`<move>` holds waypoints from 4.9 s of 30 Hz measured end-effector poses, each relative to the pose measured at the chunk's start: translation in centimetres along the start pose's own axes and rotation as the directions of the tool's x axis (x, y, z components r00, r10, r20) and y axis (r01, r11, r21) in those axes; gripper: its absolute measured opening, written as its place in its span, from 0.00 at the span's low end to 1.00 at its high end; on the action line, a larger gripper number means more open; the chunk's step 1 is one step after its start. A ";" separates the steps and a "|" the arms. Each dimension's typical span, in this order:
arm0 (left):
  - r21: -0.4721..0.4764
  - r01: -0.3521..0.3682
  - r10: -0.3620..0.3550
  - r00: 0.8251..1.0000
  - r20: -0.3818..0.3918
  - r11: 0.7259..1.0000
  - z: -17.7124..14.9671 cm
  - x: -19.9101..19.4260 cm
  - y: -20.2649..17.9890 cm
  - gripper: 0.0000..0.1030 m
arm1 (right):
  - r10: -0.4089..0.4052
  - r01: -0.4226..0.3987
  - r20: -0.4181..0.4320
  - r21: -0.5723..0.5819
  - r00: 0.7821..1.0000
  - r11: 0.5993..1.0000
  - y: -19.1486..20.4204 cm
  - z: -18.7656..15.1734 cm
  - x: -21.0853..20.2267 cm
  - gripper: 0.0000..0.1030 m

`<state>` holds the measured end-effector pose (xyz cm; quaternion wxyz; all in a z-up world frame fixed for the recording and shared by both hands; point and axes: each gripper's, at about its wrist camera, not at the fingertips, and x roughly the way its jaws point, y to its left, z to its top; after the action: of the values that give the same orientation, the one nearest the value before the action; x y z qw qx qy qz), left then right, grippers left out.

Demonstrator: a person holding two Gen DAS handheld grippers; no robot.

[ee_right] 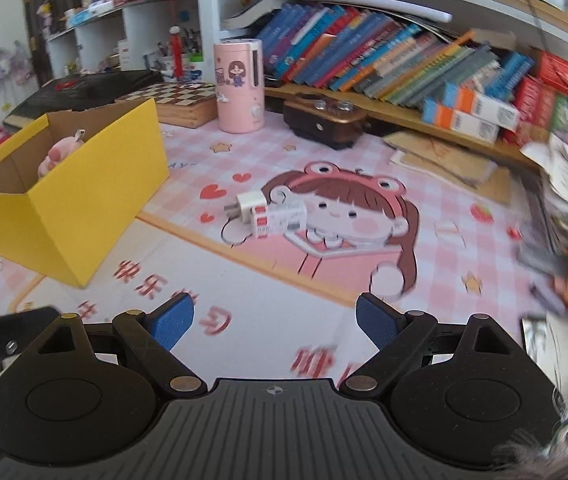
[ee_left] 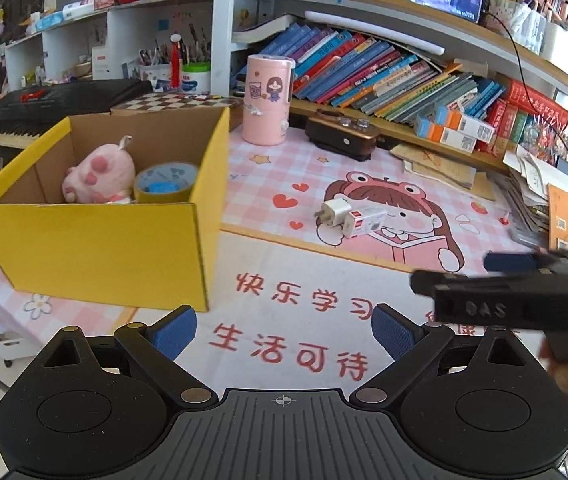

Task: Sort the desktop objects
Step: 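Move the right gripper to the small white staple box and close on it, then grasp the white charger plug with the left gripper while the right gripper holds the staple box, then carry the charger plug and staple box in both grippers toward the yellow box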

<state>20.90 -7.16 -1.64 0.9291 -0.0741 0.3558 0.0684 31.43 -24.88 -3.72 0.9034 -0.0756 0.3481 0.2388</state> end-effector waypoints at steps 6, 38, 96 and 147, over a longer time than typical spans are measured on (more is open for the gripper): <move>0.014 -0.030 0.030 1.000 -0.005 0.999 0.6 1.3 -1.3 0.94 | 0.063 -0.061 0.010 -0.091 0.998 0.994 -1.3 1.8 4.4 0.86; 0.101 0.014 -0.014 1.000 -0.009 0.995 4.1 6.5 -5.9 0.94 | -0.086 0.075 0.074 0.142 0.993 0.987 -8.9 3.6 3.8 0.49; -0.009 -0.031 0.032 0.990 0.135 0.999 1.2 -1.0 0.0 0.43 | 0.082 -0.081 -0.014 0.062 0.997 0.995 0.3 -0.9 -3.3 0.50; -0.039 0.076 -0.070 0.987 0.146 0.996 -8.2 -14.9 20.5 0.43 | 0.109 -0.108 -0.040 0.026 0.993 0.994 27.2 -6.3 -10.7 0.50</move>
<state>0.86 10.33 0.52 0.9524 -0.1024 0.2831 0.0474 7.64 -7.07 -0.49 0.8825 -0.0507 0.3731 0.2817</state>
